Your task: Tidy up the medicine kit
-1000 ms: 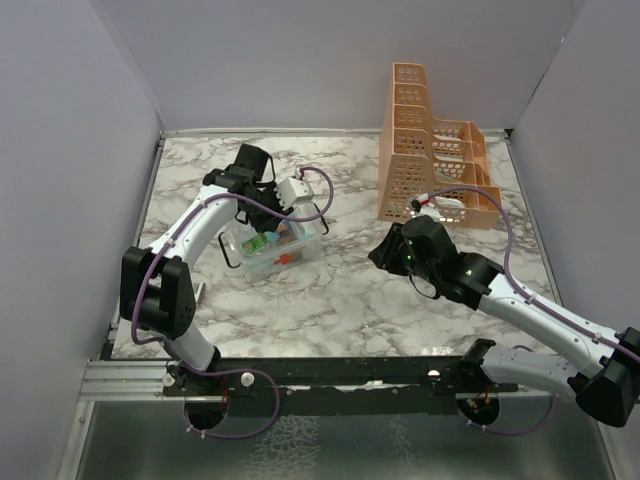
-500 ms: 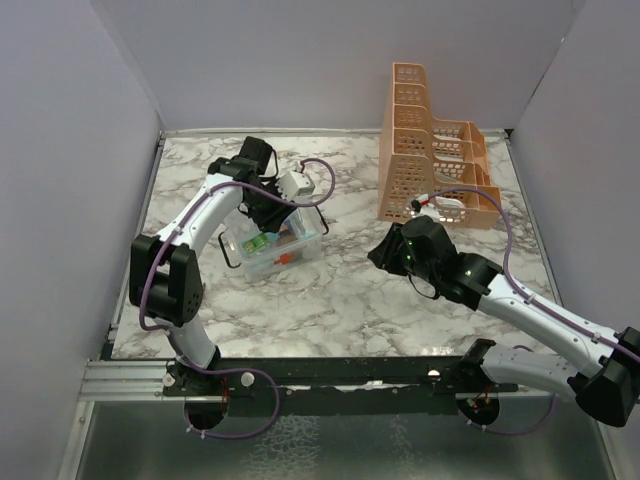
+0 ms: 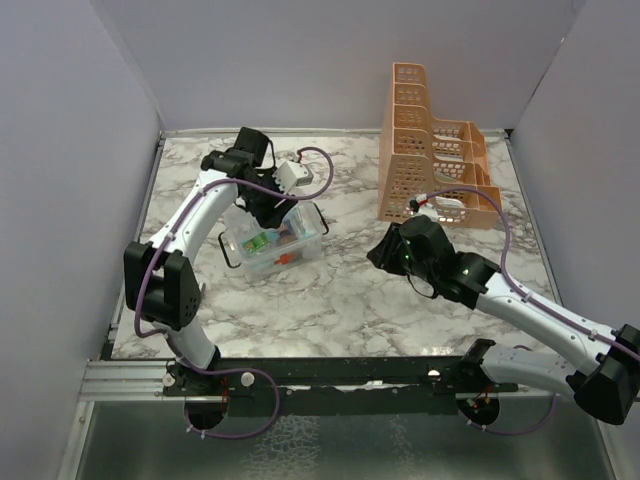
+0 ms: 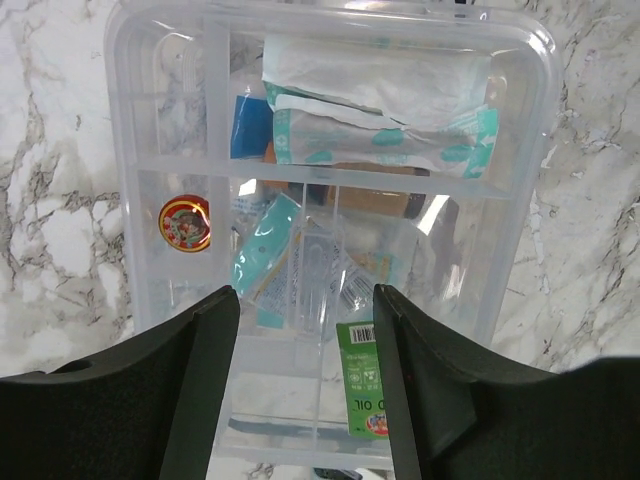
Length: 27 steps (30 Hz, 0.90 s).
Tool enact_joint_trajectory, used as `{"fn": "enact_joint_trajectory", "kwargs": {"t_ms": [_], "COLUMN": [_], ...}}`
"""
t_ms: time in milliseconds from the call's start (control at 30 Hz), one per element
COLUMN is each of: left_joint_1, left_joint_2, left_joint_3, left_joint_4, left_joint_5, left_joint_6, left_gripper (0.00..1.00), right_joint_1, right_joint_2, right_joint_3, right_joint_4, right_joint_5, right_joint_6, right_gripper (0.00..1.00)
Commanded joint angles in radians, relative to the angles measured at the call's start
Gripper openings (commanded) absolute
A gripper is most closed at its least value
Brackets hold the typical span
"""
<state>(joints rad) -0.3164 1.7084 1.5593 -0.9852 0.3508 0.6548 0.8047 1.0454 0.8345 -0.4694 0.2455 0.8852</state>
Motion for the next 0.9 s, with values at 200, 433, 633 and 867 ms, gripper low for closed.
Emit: {"fn": "enact_joint_trajectory", "kwargs": {"t_ms": [200, 433, 633, 867], "left_joint_1": [0.002, 0.01, 0.045, 0.057], "left_joint_2": [-0.202, -0.355, -0.34, -0.24], "left_joint_3": [0.017, -0.141, -0.24, -0.306], "left_joint_4": [0.088, 0.398, 0.58, 0.588], "left_joint_5": [0.007, -0.194, -0.408, -0.41], "left_joint_6": [-0.062, -0.359, -0.773, -0.947], "left_gripper": [0.66, 0.72, 0.7, 0.45], "right_joint_1": [0.0, 0.0, -0.001, -0.002], "right_joint_2": [0.015, 0.023, 0.042, 0.016], "right_joint_3": [0.013, 0.023, 0.006, -0.041], "right_joint_4": [0.017, -0.004, 0.02, 0.053], "right_joint_5": [0.03, 0.12, 0.108, 0.069], "right_joint_6": [-0.027, -0.059, -0.044, -0.023], "right_gripper": [0.32, 0.36, 0.37, 0.37]}}
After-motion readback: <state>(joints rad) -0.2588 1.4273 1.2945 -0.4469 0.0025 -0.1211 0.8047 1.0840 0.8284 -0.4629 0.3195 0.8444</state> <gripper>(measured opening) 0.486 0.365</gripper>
